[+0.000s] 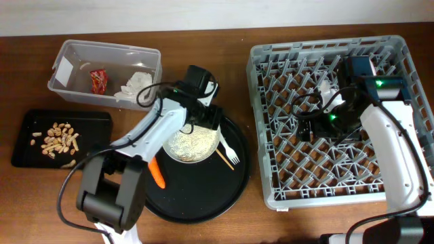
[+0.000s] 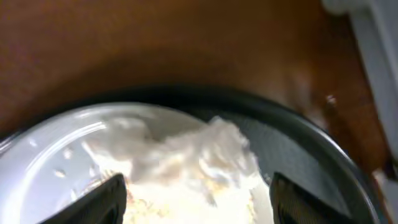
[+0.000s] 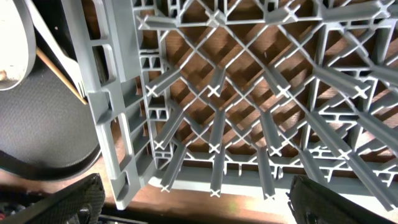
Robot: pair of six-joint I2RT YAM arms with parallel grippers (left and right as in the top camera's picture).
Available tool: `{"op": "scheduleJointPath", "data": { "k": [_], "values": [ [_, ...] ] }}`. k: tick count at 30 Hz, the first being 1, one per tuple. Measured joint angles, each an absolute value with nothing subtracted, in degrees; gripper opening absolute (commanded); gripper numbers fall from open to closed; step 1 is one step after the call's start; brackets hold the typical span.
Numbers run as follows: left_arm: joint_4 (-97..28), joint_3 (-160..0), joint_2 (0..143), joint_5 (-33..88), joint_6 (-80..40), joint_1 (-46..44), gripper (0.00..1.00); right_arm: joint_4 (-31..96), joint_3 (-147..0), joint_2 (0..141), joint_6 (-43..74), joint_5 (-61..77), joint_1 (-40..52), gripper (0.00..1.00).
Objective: Sort waste into correct bins and load items into the dishwasher rack
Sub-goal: 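Grasp the remaining tissue on the plate and drop it in the bin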
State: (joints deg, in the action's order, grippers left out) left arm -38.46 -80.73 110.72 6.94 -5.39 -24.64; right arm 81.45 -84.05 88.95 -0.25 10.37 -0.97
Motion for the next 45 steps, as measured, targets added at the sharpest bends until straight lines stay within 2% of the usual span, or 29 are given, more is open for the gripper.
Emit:
{"op": "scheduleJointPath", "data": {
  "k": [1, 2, 3, 4, 6, 13, 17, 18, 19, 20, 25, 26, 27, 28, 30, 37, 45],
  "values": [
    [-36.4, -79.2, 110.7, 5.7, -5.4, -24.6, 0.68, 81.5, -84.1, 88.9, -0.2, 10.4, -1.0, 0.98],
    [-35.2, -78.4, 110.7, 5.1, -5.5, -24.5, 0.57, 81.6, -84.1, 88.9, -0.3, 10.4, -1.0, 0.98],
    [-34.2, -77.6, 110.7, 4.6, -5.6, -24.5, 0.35, 81.6, -84.1, 88.9, -0.2, 10.4, -1.0, 0.98],
    [-34.0, -77.1, 110.7, 4.2, -5.8, -24.5, 0.18, 81.6, -84.1, 88.9, -0.2, 10.4, -1.0, 0.98],
    [-33.5, -77.1, 110.7, 4.0, -5.8, -24.5, 0.01, 81.6, -84.1, 88.9, -0.2, 10.4, -1.0, 0.98],
    [-36.4, -77.0, 109.7, 3.8, -5.8, -24.5, 0.01, 81.6, -84.1, 88.9, -0.3, 10.4, -1.0, 0.99],
    [-37.8, -78.3, 100.0, 3.8, -5.8, -24.5, 0.01, 81.6, -84.1, 88.9, -0.3, 10.4, -1.0, 0.98],
    [-38.4, -78.7, 99.3, 3.8, -5.8, -24.5, 0.34, 81.6, -84.1, 88.9, -0.3, 10.4, -1.0, 0.98],
    [-39.2, -78.7, 99.2, 3.8, -5.8, -24.5, 0.61, 81.6, -84.1, 88.9, -0.3, 10.4, -1.0, 0.98],
    [-39.6, -78.7, 99.3, 3.8, -5.7, -24.5, 0.61, 81.7, -84.1, 88.9, -0.2, 10.4, -1.0, 0.98],
    [-39.0, -78.7, 103.4, 4.4, -6.0, -24.6, 0.61, 81.7, -84.1, 88.9, -0.2, 10.4, -1.0, 0.99],
    [-37.6, -78.7, 107.5, 4.5, -6.0, -24.8, 0.55, 81.7, -84.1, 88.9, -0.3, 10.4, -1.0, 0.98],
    [-37.2, -78.7, 110.6, 4.8, -6.0, -24.9, 0.49, 81.7, -84.1, 88.9, -0.2, 10.4, -1.0, 0.98],
    [-36.3, -78.7, 112.9, 5.5, -6.2, -24.9, 0.30, 81.7, -84.1, 88.9, -0.3, 10.4, -1.0, 0.98],
    [-35.4, -78.6, 114.1, 6.1, -6.3, -25.0, 0.01, 81.8, -84.1, 88.9, -0.3, 10.4, -1.0, 0.98],
    [-35.5, -78.6, 113.2, 6.2, -6.3, -25.0, 0.01, 81.9, -84.1, 88.9, -0.2, 10.4, -1.0, 0.98],
    [-41.0, -78.6, 104.9, 5.6, -6.7, -25.0, 0.01, 81.9, -84.1, 88.9, -0.3, 10.4, -1.0, 0.98]
  ]
}}
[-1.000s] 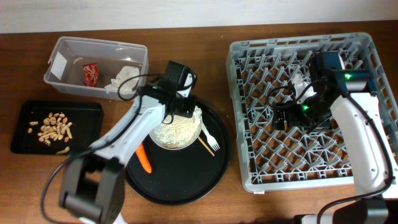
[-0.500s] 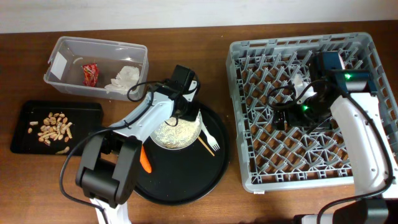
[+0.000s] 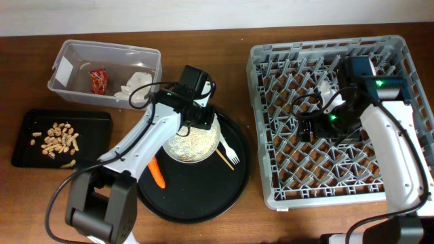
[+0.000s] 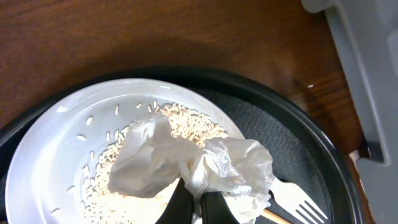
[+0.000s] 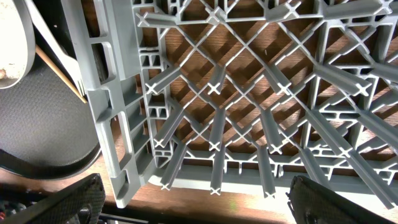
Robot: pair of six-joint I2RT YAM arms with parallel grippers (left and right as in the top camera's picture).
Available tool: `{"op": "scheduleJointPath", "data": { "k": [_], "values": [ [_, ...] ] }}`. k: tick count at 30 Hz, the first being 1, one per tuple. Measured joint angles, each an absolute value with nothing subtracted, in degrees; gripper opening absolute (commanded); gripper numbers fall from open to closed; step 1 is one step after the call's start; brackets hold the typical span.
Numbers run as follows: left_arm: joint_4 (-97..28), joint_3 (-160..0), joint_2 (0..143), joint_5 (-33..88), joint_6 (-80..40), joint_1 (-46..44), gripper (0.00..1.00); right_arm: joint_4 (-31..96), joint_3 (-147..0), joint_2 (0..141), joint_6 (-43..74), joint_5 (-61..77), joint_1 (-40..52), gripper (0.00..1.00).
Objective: Sort waste into correct bins and load items into the dishwasher rack
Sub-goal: 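Grasp the remaining tissue on the plate and drop it in the bin, then grasp the carrot with the left gripper and drop it in the bin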
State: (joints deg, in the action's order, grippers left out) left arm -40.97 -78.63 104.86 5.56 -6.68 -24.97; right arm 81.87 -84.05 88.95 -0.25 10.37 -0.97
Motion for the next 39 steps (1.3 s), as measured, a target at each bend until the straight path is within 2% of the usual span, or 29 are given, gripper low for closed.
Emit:
{"op": "scheduleJointPath", "data": {
  "k": [5, 7, 11, 12, 14, 15, 16, 17, 18, 19, 22, 25, 28, 32, 35, 37, 39],
  "values": [
    [-41.4, -79.6, 99.9, 2.2, -5.5, -19.6, 0.00, 81.9, -84.1, 88.9, -0.3, 10.4, -1.0, 0.99],
    [-38.1, -85.8, 98.3, 1.3, -5.4, -11.6, 0.00, 81.8, -84.1, 88.9, -0.2, 10.4, -1.0, 0.98],
    [-26.7, -87.4, 99.4, 1.2, -5.3, 1.7, 0.01, 81.7, -84.1, 89.0, -0.2, 10.4, -1.0, 0.98],
    [-25.9, -87.5, 101.0, 1.2, -5.3, 3.5, 0.13, 81.7, -84.1, 89.0, -0.3, 10.4, -1.0, 0.98],
    [-25.4, -87.5, 106.3, 1.1, -5.4, 6.2, 0.56, 81.6, -84.1, 89.0, -0.3, 10.4, -1.0, 0.99],
    [-25.5, -87.5, 109.0, 1.0, -4.9, 6.7, 0.63, 81.6, -84.1, 89.0, -0.3, 10.4, -1.0, 0.98],
    [-25.5, -87.5, 110.1, 1.0, -4.8, 6.9, 0.77, 81.6, -84.1, 89.0, -0.2, 10.4, -1.0, 0.98],
    [-25.5, -87.6, 110.1, 1.0, -4.6, 6.9, 0.94, 81.7, -84.1, 89.0, -0.2, 10.4, -1.0, 0.98],
    [-27.6, -88.1, 110.1, 1.0, -4.5, 6.9, 0.99, 81.7, -84.1, 89.0, -0.2, 10.4, -1.0, 0.98],
    [-32.2, -89.3, 110.1, 1.0, -4.4, 6.9, 0.99, 81.7, -84.1, 89.0, -0.3, 10.4, -1.0, 0.98],
    [-59.5, -94.1, 109.6, 1.7, -5.9, 6.9, 0.99, 81.4, -84.1, 89.0, -0.5, 10.4, -1.0, 0.98],
    [-78.5, -93.2, 108.8, 8.4, -9.5, 6.9, 0.99, 81.6, -84.1, 89.0, -0.5, 10.4, -1.0, 0.98],
    [-79.6, -86.1, 107.8, 11.0, -12.2, 5.5, 0.99, 82.0, -84.1, 89.0, -0.5, 10.4, -1.0, 0.98],
    [-72.1, -73.4, 105.9, 12.1, -17.9, -2.7, 0.99, 82.1, -84.1, 89.0, -0.5, 10.4, -1.0, 0.98],
    [-68.9, -68.5, 105.7, 11.9, -20.4, -3.4, 0.97, 82.1, -84.1, 89.0, -0.5, 10.4, -1.0, 0.98],
    [-66.5, -66.1, 105.7, 10.1, -21.5, -3.4, 0.90, 82.1, -84.1, 89.0, -0.5, 10.4, -1.0, 0.98],
    [-63.1, -63.9, 105.6, 9.0, -22.1, -3.4, 0.73, 82.1, -84.1, 89.0, -0.5, 10.4, -1.0, 0.98]
  ]
}}
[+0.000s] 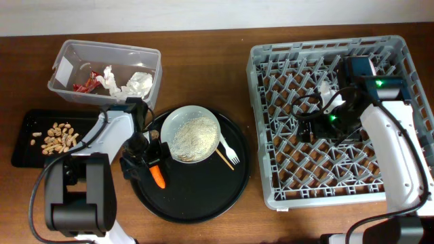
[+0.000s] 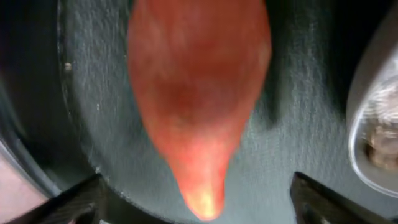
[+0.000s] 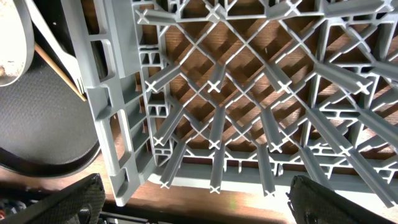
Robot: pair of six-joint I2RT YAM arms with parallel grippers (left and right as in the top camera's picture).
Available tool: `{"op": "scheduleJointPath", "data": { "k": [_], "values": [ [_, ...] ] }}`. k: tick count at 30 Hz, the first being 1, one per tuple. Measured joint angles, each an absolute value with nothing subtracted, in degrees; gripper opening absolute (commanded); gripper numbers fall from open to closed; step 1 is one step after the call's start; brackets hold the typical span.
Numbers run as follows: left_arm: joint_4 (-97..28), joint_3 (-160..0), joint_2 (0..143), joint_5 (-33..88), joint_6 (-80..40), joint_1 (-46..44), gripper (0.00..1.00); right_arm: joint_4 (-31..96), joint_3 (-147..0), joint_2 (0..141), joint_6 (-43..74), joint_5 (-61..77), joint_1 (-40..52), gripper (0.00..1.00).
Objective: Sort waste into correct bins and load items into the dishwasher rack
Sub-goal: 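Grasp the carrot with the left gripper and drop it in the bin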
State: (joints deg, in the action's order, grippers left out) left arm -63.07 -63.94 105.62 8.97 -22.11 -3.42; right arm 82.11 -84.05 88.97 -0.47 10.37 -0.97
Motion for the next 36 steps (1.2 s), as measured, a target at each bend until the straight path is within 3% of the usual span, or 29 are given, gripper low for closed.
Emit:
{"op": "scheduleJointPath", "data": {
  "k": [1, 5, 8, 9, 17, 22, 26, 30, 33, 34, 35, 36],
  "values": [
    [-60.7, -61.8, 105.6, 8.5, -22.3, -3.4, 0.58, 82.1, -84.1, 89.0, -0.5, 10.4, -1.0, 0.98],
    [-57.7, -60.8, 105.4, 7.0, -22.9, -3.2, 0.33, 82.1, -84.1, 89.0, -0.5, 10.4, -1.0, 0.98],
    [-57.5, -60.8, 105.3, 5.8, -23.0, -3.2, 0.05, 82.3, -84.1, 89.0, -0.5, 10.4, -1.0, 0.98],
    [-57.5, -60.9, 105.3, 5.7, -23.0, -3.2, 0.01, 82.3, -84.1, 89.0, -0.5, 10.4, -1.0, 0.98],
    [-60.9, -72.9, 93.6, 1.5, -22.0, -3.2, 0.01, 82.3, -84.1, 89.0, -0.5, 10.4, -1.0, 0.98],
    [-34.5, -78.1, 93.5, -0.7, -22.4, -3.2, 0.01, 82.4, -84.1, 89.0, -0.5, 10.4, -1.0, 0.99],
    [-15.4, -78.5, 103.3, -0.8, -28.7, -2.5, 0.01, 82.3, -84.0, 89.0, -0.5, 10.4, -1.0, 0.98],
    [-11.3, -78.3, 108.9, 1.0, -36.8, 0.3, 0.01, 82.1, -84.0, 89.0, -0.5, 10.4, -1.0, 0.98],
    [-17.2, -78.5, 109.0, 3.0, -38.3, 0.5, 0.10, 81.7, -84.0, 89.0, -0.5, 10.4, -1.0, 0.98],
    [-18.9, -78.5, 109.1, 4.2, -38.6, 0.5, 0.29, 81.7, -84.0, 89.0, -0.5, 10.4, -1.0, 0.98],
    [-19.1, -78.5, 109.1, 4.7, -38.7, 0.4, 0.39, 81.7, -84.0, 89.0, -0.5, 10.4, -1.0, 0.98],
    [-19.2, -78.5, 109.1, 5.3, -38.9, 0.5, 0.40, 81.7, -84.0, 89.0, -0.5, 10.4, -1.0, 0.98]
  ]
}}
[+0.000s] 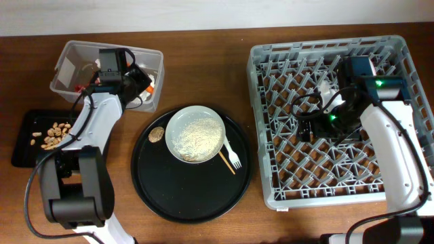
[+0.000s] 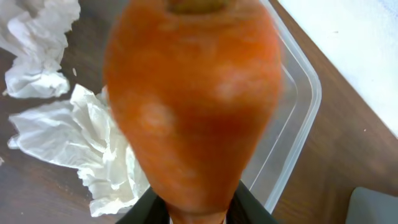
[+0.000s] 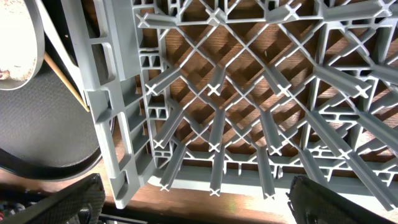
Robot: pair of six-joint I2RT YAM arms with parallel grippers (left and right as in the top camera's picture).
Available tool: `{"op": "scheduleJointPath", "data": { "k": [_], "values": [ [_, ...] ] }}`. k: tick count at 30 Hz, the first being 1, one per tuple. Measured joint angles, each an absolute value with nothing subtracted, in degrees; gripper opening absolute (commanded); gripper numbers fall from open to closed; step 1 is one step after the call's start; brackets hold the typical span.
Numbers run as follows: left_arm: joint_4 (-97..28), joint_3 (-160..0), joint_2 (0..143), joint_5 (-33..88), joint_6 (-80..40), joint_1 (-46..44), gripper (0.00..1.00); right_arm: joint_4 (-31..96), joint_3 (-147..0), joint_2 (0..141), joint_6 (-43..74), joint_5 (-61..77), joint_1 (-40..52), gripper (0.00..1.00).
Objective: Sort waste into correct bins and load items into the dishwasher rack
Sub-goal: 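Grasp the carrot with the left gripper and drop it in the bin, then grasp the rim of the white rice plate with the left gripper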
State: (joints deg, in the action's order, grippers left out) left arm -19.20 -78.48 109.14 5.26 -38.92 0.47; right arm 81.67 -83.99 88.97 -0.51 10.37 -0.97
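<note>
An orange carrot [image 2: 193, 106] fills the left wrist view, and my left gripper [image 1: 141, 84] is shut on it over the right end of the clear plastic bin [image 1: 68, 51]. Crumpled white tissues [image 2: 68, 137] lie in the bin beneath it. A white plate of rice [image 1: 196, 133] sits on the round black tray [image 1: 183, 196], with a white fork [image 1: 231, 156] and a wooden stick beside it. My right gripper [image 1: 306, 129] hangs open over the grey dishwasher rack [image 1: 400, 61], its fingers [image 3: 68, 199] wide apart above the rack's grid [image 3: 249, 93].
A rectangular black tray with peanuts [image 1: 49, 135] lies at the left edge. A small brown scrap [image 1: 156, 134] rests on the round tray left of the plate. A red wrapper sits in the clear bin. Brown table shows between tray and rack.
My left gripper was open around the carrot on the round black tray. Now it is shut on the carrot and holds it over the clear bin. The right arm has not moved.
My left gripper stood open over a tissue on the rice plate, then was shut on it just above the plate. Later the tissue lay in the clear bin and the gripper was open at the carrot. Now the carrot is held over the bin.
</note>
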Motion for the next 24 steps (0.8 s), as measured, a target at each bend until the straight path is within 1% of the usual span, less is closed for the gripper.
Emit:
{"op": "scheduleJointPath", "data": {
  "k": [1, 2, 3, 5, 7, 9, 10, 12, 13, 15, 17, 18, 19, 21, 22, 24],
  "values": [
    [-19.1, -78.5, 109.1, 5.6, -39.2, 0.6, 0.40, 81.7, -84.0, 89.0, -0.5, 10.4, -1.0, 0.98],
    [-19.0, -78.5, 109.1, 5.9, -39.0, 1.0, 0.47, 81.7, -84.0, 89.0, -0.5, 10.4, -1.0, 0.98],
    [-18.9, -78.5, 109.1, 6.2, -39.0, 2.2, 0.50, 81.7, -84.0, 89.0, -0.5, 10.4, -1.0, 0.98],
    [-19.5, -78.5, 109.1, 9.0, -39.1, 4.3, 0.49, 81.6, -84.0, 89.0, -0.5, 10.4, -1.0, 0.98],
    [-19.7, -78.5, 109.1, 12.2, -38.6, 4.4, 0.49, 81.7, -84.0, 89.0, -0.5, 10.4, -1.0, 0.98],
    [-20.6, -78.5, 108.9, 14.2, -34.4, 4.2, 0.50, 81.7, -84.0, 89.0, -0.5, 10.4, -1.0, 0.98],
    [-22.7, -78.5, 107.7, 14.8, -31.4, 4.2, 0.52, 81.7, -84.0, 89.0, -0.5, 10.4, -1.0, 0.98],
    [-28.6, -78.8, 103.1, 15.0, -27.4, 4.2, 0.53, 81.5, -84.0, 89.0, -0.5, 10.3, -1.0, 0.98],
    [-35.9, -78.6, 97.6, 15.3, -24.8, 4.2, 0.54, 81.7, -84.0, 89.0, -0.5, 10.4, -1.0, 0.98],
    [-45.3, -79.4, 94.8, 15.5, -19.7, 2.7, 0.58, 81.6, -84.0, 89.0, -0.5, 10.4, -1.0, 0.98],
    [-50.8, -79.2, 95.2, 15.0, -15.3, -2.3, 0.60, 81.7, -84.0, 89.0, -0.5, 10.4, -1.0, 0.98],
    [-51.5, -79.1, 95.2, 14.1, -14.5, -4.8, 0.60, 81.6, -84.0, 89.0, -0.5, 10.4, -1.0, 0.98],
    [-53.6, -79.0, 95.2, 11.9, -13.6, -10.1, 0.60, 81.7, -84.0, 89.0, -0.5, 10.4, -1.0, 0.99],
    [-56.8, -78.9, 95.2, 7.7, -12.8, -17.1, 0.59, 81.7, -84.0, 89.0, -0.5, 10.4, -1.0, 0.98],
    [-57.6, -78.3, 95.2, 5.1, -12.8, -22.3, 0.58, 81.7, -84.0, 89.0, -0.5, 10.4, -1.0, 0.98],
    [-55.9, -75.0, 95.3, 1.7, -12.8, -29.2, 0.50, 81.7, -84.0, 89.0, -0.5, 10.4, -1.0, 0.98]
  ]
}}
